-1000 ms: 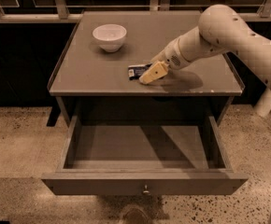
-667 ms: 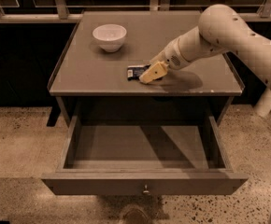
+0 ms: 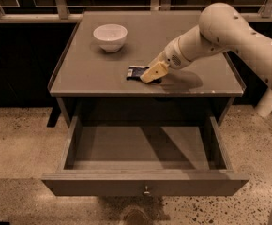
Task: Place rxbar blueberry into top drawer
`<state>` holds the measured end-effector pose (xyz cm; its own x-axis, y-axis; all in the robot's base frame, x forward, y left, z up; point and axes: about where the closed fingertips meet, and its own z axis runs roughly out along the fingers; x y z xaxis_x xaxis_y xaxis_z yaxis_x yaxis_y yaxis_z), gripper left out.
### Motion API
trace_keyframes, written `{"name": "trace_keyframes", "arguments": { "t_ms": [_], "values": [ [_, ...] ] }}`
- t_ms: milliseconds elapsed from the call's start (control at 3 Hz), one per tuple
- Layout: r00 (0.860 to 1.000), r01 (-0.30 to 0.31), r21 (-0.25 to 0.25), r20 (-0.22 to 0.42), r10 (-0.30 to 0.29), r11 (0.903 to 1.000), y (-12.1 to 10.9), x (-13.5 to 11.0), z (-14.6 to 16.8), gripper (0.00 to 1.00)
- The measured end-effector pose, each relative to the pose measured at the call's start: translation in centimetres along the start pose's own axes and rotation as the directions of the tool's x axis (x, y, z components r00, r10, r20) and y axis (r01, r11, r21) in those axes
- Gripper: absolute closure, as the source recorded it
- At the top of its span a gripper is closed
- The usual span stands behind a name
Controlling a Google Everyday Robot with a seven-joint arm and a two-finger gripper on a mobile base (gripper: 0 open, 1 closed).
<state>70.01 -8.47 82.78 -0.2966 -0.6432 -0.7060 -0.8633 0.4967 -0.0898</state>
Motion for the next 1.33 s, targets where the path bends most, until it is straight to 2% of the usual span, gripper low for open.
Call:
{"name": "trace_keyframes", "arguments": {
  "t_ms": [333,667,1000,1333],
  "values": [
    [0.999,-0.017,0.073,0.041,0.014,0.9972,1.4,-0.8,-4.3,1.00],
    [0.994,-0.071,0.156,0.094,0.056,0.9853,5.6,0.2,-10.0,1.00],
    [0.989,-0.115,0.133,0.107,0.101,0.9844,10.6,3.8,-12.0,1.00],
    [0.981,-0.164,0.109,0.123,0.150,0.9805,13.4,6.7,-12.6,1.00]
  ]
}}
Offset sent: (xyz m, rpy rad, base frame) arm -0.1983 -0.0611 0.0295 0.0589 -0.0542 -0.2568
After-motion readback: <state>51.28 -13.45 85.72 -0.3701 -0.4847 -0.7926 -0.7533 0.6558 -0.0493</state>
